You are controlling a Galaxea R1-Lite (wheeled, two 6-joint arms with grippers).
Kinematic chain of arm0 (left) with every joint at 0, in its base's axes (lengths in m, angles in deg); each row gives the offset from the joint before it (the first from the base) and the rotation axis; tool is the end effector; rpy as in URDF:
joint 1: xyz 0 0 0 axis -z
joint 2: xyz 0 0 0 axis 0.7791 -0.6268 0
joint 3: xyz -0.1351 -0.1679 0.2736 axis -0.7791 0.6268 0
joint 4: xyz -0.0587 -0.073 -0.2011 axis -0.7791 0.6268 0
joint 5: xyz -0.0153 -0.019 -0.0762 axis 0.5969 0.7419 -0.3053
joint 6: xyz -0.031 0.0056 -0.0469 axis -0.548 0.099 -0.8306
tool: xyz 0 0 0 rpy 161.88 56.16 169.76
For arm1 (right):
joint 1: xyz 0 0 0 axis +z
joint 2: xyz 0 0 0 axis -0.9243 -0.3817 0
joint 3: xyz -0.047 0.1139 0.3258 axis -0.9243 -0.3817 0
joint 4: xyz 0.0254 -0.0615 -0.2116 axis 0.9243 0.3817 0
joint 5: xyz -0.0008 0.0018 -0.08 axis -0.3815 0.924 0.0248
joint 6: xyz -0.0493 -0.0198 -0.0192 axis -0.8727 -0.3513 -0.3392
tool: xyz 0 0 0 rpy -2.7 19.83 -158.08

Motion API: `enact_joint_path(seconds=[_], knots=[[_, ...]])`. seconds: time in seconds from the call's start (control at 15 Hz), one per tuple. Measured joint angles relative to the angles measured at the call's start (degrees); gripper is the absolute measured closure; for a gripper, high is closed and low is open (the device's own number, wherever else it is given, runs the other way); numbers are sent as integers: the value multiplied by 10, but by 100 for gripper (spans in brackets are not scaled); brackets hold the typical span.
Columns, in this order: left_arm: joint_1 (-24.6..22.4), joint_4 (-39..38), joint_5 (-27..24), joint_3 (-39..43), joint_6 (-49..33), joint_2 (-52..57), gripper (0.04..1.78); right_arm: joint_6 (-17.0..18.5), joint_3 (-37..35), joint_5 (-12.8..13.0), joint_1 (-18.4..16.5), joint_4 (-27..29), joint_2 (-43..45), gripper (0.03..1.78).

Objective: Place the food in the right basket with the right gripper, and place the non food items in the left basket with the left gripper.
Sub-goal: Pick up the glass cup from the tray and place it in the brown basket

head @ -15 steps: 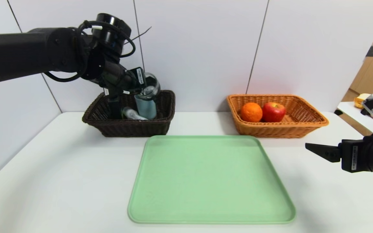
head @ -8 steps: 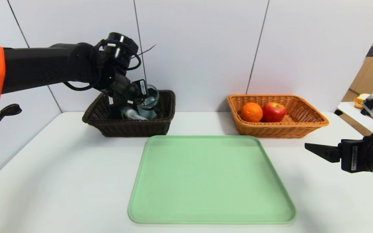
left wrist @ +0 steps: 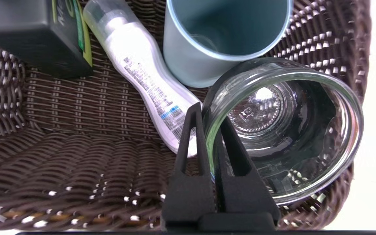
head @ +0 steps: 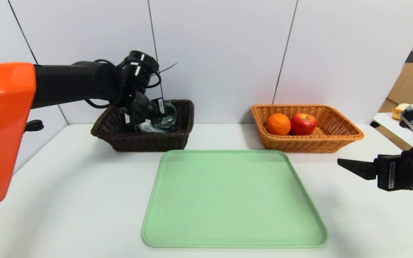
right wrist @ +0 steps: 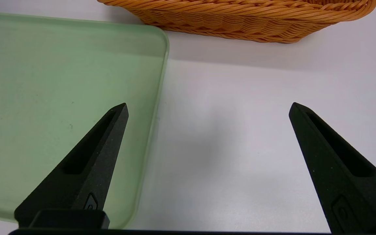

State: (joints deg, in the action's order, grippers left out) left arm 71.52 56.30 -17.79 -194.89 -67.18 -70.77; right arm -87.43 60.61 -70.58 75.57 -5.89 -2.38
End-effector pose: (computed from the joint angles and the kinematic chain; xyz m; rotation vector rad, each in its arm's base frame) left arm 0.4823 -0.1667 0.2419 -0.2872 0.6886 0.0220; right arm 0.2244 0.0320 0.2132 -0.0079 0.4775 0.1383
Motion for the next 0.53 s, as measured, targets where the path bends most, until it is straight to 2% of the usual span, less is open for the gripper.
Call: enact_joint_path(seconds=[0.53], knots=[[-1, -8, 2, -1, -4, -23, 172, -1, -2, -2, -5, 0, -1, 11]])
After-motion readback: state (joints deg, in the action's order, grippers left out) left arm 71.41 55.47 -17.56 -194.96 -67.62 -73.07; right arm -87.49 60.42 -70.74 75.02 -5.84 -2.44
